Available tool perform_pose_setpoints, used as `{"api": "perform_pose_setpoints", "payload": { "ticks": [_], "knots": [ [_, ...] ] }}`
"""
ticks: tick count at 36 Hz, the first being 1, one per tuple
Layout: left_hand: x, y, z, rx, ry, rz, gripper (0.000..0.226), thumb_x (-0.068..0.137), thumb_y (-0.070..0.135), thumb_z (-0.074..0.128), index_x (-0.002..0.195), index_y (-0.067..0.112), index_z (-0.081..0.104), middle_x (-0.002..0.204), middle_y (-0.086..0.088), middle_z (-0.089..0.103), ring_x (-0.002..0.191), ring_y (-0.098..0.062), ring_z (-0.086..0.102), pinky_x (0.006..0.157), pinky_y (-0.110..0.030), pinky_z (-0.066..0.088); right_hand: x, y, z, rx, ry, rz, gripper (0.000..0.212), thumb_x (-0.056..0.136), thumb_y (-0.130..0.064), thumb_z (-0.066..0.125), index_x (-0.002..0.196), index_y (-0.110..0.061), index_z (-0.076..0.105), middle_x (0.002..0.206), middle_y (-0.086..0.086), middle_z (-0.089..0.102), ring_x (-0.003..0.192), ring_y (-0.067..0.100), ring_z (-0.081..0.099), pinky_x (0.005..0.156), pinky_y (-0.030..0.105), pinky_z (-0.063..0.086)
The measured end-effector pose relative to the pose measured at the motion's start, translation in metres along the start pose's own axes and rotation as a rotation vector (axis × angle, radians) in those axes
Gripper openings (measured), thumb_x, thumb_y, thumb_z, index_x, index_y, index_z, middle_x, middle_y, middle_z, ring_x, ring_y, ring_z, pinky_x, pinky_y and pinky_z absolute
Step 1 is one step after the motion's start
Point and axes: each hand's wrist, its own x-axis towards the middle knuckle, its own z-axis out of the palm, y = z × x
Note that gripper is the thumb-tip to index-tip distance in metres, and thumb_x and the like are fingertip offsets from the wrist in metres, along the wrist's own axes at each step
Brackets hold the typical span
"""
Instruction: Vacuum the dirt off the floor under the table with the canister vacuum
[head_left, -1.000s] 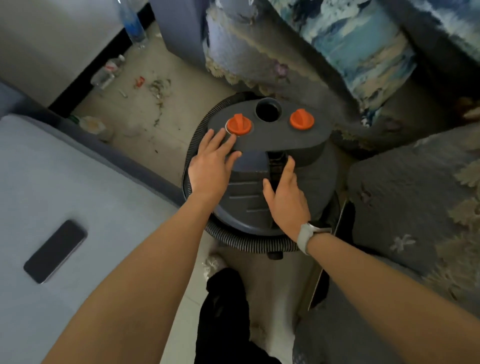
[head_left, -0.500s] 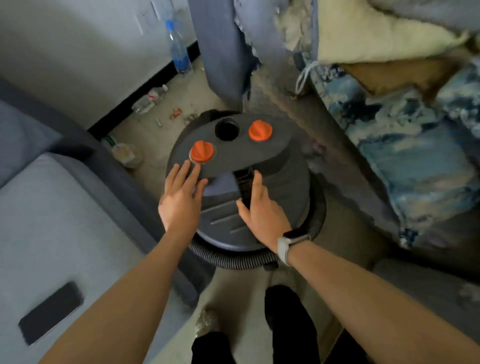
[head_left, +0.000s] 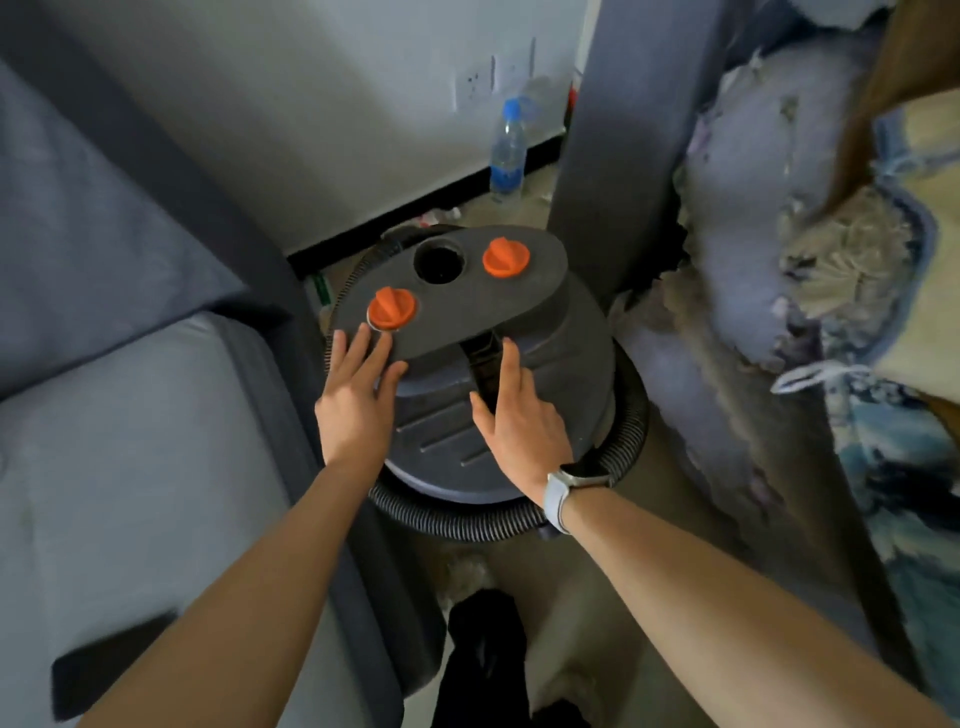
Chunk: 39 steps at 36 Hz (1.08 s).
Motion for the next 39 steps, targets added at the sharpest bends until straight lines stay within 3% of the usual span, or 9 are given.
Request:
{"api": "perform_pose_setpoints", "payload": {
  "ticks": [3, 8, 13, 16, 22, 31, 39],
  "knots": [
    [0.038, -0.007, -0.002, -0.048, -0.019, -0.086, 0.037, 0.096, 0.021, 0.055, 0.132, 0.013, 0.057, 0.147, -0.006, 0.044, 0.144, -0.028, 0.024, 0.099, -0.045, 0.042, 0.039, -0.017, 0.000, 0.000, -0.004, -0.006, 0.068, 0.099, -0.041, 0.041, 0.151, -0.007, 0.014, 0.129, 0.013, 0.050, 0.083, 0.035, 0.065, 0.058, 0.035, 0.041],
    [0.100, -0.025, -0.010, -0.050, -0.036, -0.104, 0.039, 0.095, 0.021, 0.056, 0.133, 0.011, 0.054, 0.148, -0.006, 0.042, 0.144, -0.028, 0.021, 0.106, -0.041, 0.035, 0.096, -0.046, 0.002, 0.007, 0.003, -0.016, 0.068, 0.100, -0.041, 0.039, 0.152, -0.008, 0.012, 0.137, 0.013, 0.045, 0.093, 0.035, 0.064, 0.068, 0.040, 0.049],
    [0.149, -0.028, -0.017, -0.040, -0.068, -0.132, 0.042, 0.096, 0.022, 0.055, 0.137, 0.014, 0.051, 0.150, -0.002, 0.038, 0.146, -0.022, 0.018, 0.109, -0.036, 0.031, 0.142, -0.062, 0.000, -0.001, 0.003, -0.051, 0.069, 0.098, -0.038, 0.045, 0.150, -0.002, 0.017, 0.129, 0.018, 0.052, 0.081, 0.037, 0.066, 0.056, 0.034, 0.041],
    [0.170, -0.027, -0.019, -0.005, -0.090, -0.168, 0.043, 0.097, 0.028, 0.052, 0.140, 0.021, 0.047, 0.152, 0.005, 0.034, 0.146, -0.015, 0.015, 0.106, -0.035, 0.035, 0.162, -0.065, -0.001, -0.005, -0.014, -0.078, 0.071, 0.096, -0.037, 0.050, 0.148, 0.002, 0.021, 0.131, 0.022, 0.053, 0.076, 0.038, 0.067, 0.051, 0.035, 0.046],
    [0.194, -0.025, -0.017, 0.004, -0.061, -0.208, 0.044, 0.098, 0.028, 0.050, 0.141, 0.023, 0.044, 0.154, 0.005, 0.032, 0.146, -0.012, 0.013, 0.106, -0.035, 0.036, 0.196, -0.069, -0.010, -0.028, -0.106, -0.131, 0.074, 0.100, -0.041, 0.039, 0.151, -0.004, 0.001, 0.151, 0.015, 0.032, 0.099, 0.033, 0.064, 0.068, 0.037, 0.049],
    [0.231, -0.021, -0.020, 0.029, -0.061, -0.287, 0.043, 0.098, 0.028, 0.049, 0.140, 0.019, 0.047, 0.153, 0.000, 0.034, 0.146, -0.019, 0.016, 0.105, -0.042, 0.037, 0.246, -0.078, -0.023, -0.075, -0.181, -0.173, 0.075, 0.100, -0.044, 0.036, 0.152, -0.010, -0.006, 0.153, 0.011, 0.028, 0.107, 0.030, 0.061, 0.076, 0.036, 0.050],
    [0.233, -0.025, -0.023, 0.007, -0.054, -0.281, 0.043, 0.097, 0.028, 0.051, 0.140, 0.019, 0.048, 0.153, 0.000, 0.034, 0.146, -0.019, 0.015, 0.107, -0.040, 0.036, 0.251, -0.073, -0.029, 0.084, -0.289, -0.160, 0.078, 0.096, -0.050, 0.041, 0.153, -0.020, -0.003, 0.150, 0.008, 0.030, 0.113, 0.031, 0.057, 0.083, 0.042, 0.051]
  ]
}}
